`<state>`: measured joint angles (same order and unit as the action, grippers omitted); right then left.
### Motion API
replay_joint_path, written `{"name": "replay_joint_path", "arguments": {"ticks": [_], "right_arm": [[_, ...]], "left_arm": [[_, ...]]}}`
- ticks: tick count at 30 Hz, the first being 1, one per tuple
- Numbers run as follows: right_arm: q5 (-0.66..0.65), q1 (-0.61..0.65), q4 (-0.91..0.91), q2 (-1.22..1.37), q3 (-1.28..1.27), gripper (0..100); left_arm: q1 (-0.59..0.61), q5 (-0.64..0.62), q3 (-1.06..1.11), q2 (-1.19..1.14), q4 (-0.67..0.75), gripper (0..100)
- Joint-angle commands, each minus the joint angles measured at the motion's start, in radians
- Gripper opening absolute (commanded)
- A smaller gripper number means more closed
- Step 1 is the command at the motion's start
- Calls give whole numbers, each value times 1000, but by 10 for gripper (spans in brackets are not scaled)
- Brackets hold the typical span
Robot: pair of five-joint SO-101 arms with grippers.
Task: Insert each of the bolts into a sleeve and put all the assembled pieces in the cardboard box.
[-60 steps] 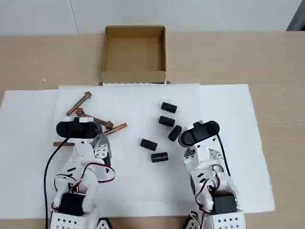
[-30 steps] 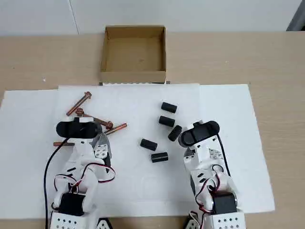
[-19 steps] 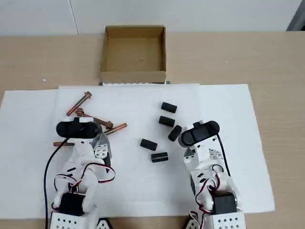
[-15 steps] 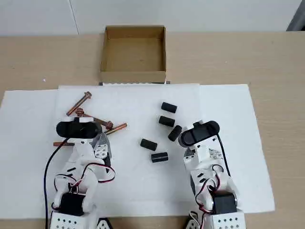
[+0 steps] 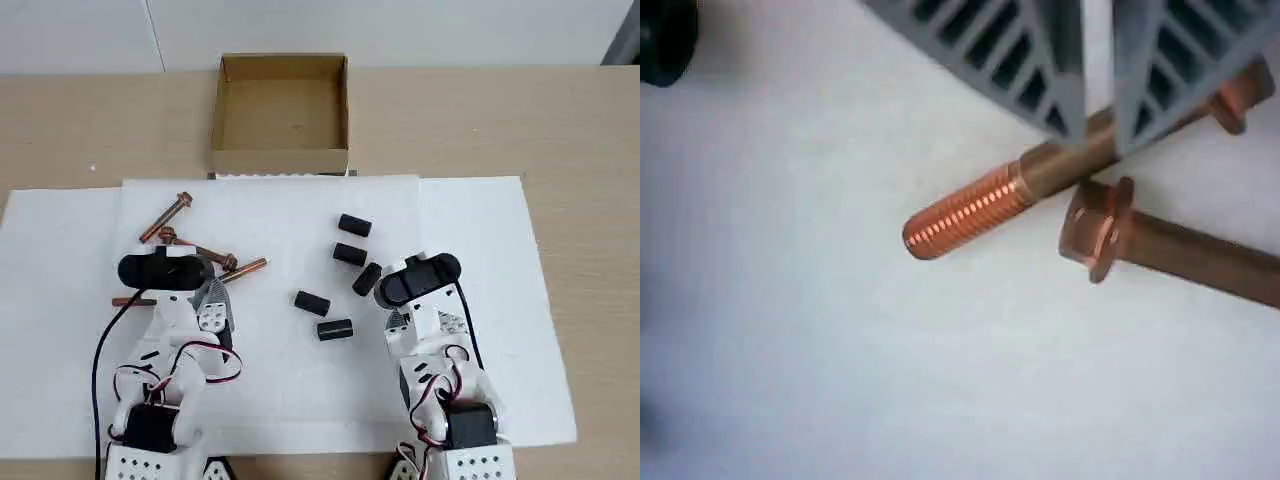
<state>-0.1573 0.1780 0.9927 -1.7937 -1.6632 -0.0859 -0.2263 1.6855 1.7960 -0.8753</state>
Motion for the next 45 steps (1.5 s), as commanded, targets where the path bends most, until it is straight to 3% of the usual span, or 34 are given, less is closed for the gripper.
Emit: {"name": "replay_joint_path", "arguments": {"ticks": [1, 15, 23, 28, 34, 45], "right_arm": [[9, -5, -4, -16, 3, 4], [9, -5, -4, -16, 3, 4], [9, -5, -4, -16, 3, 4], [9, -5, -4, -16, 3, 4], [9, -5, -4, -16, 3, 4], [8, -5, -4, -16, 3, 4]], "left_arm": [[3, 8, -4, 12, -5, 6], [-46, 9, -36, 8, -14, 8], [-51, 100, -317, -14, -204, 8], [-46, 100, -538, -221, -302, 8], [-44, 94, -822, -543, -324, 8], [-44, 94, -1029, -767, -414, 8]]}}
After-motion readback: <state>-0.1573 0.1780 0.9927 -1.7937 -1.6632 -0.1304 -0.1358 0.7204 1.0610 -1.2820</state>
